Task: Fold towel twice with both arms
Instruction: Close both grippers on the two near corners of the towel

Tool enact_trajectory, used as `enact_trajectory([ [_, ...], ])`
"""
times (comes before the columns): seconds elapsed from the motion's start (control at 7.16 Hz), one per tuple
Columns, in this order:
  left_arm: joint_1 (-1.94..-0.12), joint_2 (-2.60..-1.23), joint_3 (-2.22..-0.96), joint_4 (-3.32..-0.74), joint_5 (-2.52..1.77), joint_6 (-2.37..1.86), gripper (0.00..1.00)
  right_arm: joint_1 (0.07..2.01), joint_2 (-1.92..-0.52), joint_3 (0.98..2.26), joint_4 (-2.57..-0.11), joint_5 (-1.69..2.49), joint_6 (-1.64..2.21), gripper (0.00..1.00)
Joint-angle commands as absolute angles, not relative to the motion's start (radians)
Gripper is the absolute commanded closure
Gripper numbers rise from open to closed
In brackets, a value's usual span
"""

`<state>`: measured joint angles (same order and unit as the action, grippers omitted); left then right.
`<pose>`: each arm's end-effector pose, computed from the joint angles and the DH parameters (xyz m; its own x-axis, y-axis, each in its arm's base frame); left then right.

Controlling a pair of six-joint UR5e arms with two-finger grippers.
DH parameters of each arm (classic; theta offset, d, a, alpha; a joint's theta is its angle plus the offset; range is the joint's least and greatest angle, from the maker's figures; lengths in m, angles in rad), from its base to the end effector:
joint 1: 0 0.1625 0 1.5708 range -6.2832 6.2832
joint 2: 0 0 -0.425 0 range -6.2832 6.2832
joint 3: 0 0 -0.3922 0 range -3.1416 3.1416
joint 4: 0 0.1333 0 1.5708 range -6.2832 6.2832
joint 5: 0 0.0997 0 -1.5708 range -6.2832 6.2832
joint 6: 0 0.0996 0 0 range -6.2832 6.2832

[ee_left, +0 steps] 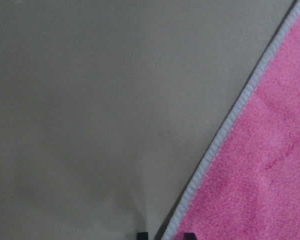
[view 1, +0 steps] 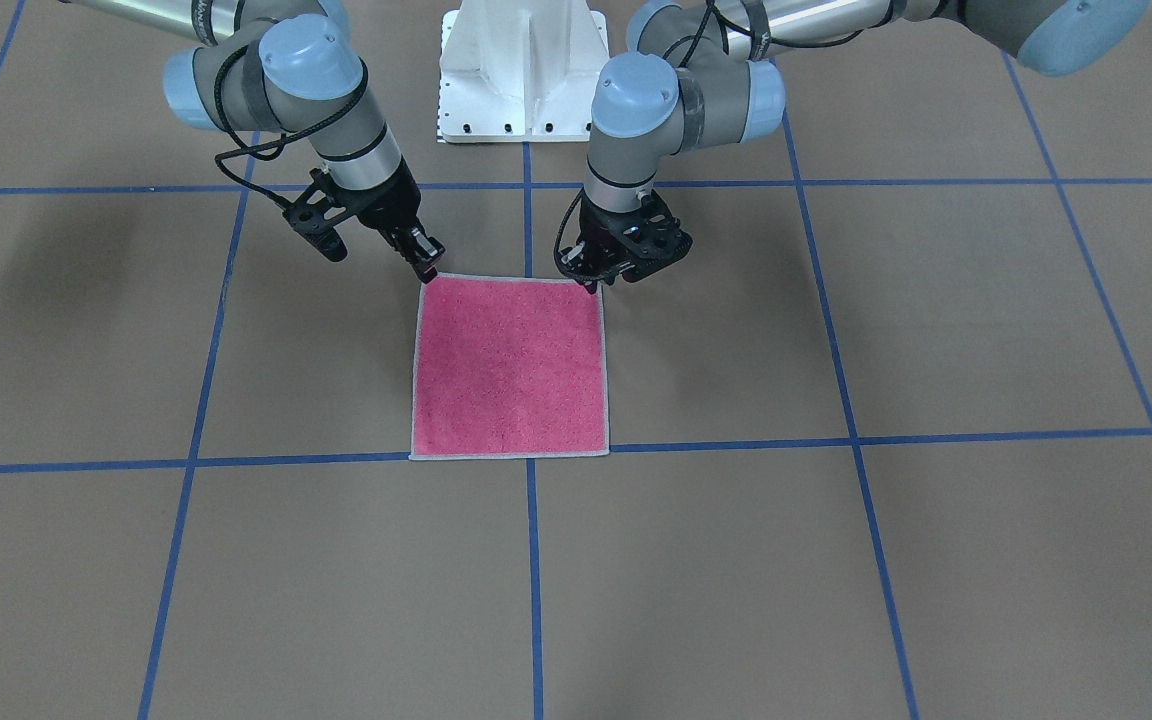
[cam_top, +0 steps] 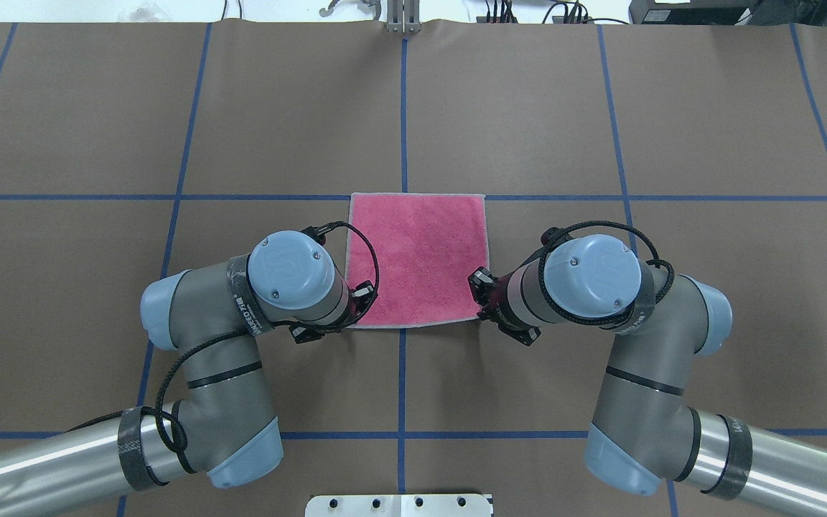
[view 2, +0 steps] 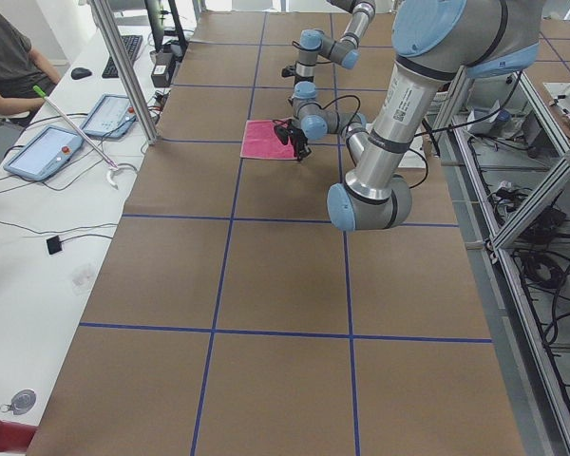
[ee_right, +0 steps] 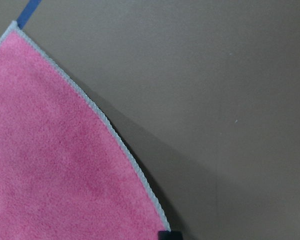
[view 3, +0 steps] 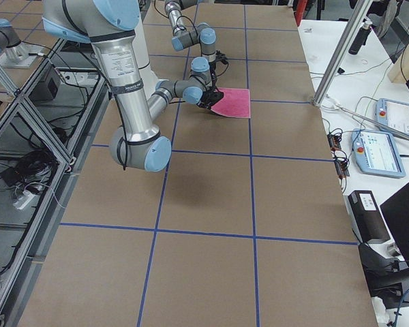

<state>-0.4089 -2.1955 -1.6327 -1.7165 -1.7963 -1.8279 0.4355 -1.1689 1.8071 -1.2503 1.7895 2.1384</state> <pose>0.5897 -0.3765 0.2502 0.5374 -0.5030 -0.6769 0.3851 0.8605 -0.3336 -0.5133 -0.3620 0.2942 0.3044 0.7205 0.6231 -0.4916 0.6791 -0.5451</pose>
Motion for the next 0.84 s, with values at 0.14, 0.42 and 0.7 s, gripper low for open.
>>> enact_trajectory([
  [0.14, -0.408, -2.197, -1.628, -1.717, -1.796, -1.829, 0.66, 0.436, -1.169, 1.806, -1.25, 1.79, 2.138, 1.0],
  [0.42, -0.408, -2.198, -1.624, -1.717, -1.796, -1.829, 0.66, 0.436, -1.169, 1.805, -1.25, 1.79, 2.137, 1.0],
  [0.7, -0.408, -2.198, -1.624, -1.717, -1.796, -1.83, 0.72, 0.436, -1.169, 1.805, -1.25, 1.79, 2.138, 1.0],
])
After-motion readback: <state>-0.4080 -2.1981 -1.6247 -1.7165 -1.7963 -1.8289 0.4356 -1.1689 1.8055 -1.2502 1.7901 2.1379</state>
